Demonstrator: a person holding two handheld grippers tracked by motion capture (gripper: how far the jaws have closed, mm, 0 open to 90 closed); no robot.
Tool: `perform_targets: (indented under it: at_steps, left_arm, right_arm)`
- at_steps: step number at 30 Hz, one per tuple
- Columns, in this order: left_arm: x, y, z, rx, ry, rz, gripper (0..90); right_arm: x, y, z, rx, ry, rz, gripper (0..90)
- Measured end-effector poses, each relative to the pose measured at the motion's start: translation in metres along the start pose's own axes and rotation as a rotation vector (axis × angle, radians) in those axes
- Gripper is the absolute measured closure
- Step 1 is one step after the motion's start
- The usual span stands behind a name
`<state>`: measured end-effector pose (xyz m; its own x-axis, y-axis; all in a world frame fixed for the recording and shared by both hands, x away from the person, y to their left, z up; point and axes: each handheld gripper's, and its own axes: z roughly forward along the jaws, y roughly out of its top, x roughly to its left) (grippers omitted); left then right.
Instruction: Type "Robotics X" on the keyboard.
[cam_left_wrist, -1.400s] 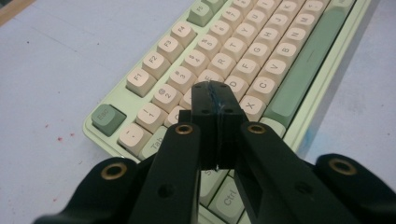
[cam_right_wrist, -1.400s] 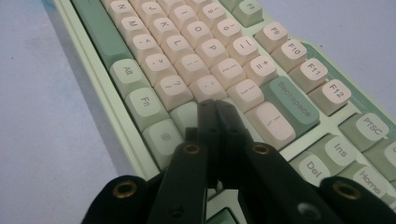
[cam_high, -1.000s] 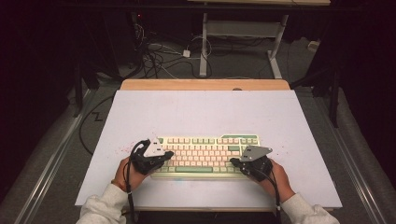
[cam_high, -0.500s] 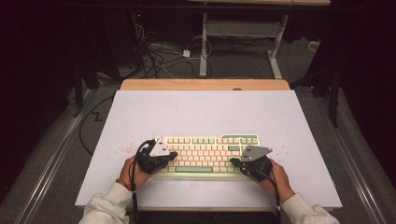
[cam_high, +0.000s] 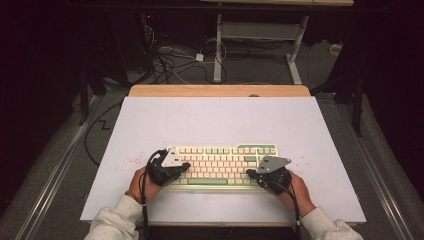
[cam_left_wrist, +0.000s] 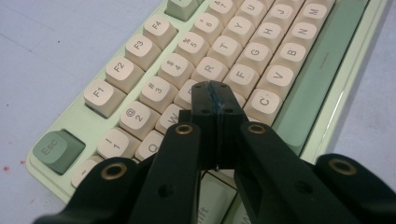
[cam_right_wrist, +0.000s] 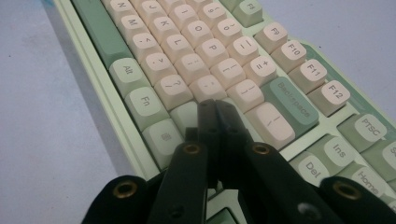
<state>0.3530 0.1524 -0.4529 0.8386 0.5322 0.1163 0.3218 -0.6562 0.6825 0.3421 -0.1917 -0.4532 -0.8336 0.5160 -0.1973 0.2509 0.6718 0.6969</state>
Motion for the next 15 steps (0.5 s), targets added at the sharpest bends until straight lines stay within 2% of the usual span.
perform_targets:
  at_steps: [15]
  left_arm:
    - [0.0001,0.0004,0.0007,0.002,0.003,0.003,87.4]
  right_arm:
    - [-0.0003,0.0000,-0.0002,0.002,0.004,0.004,90.0]
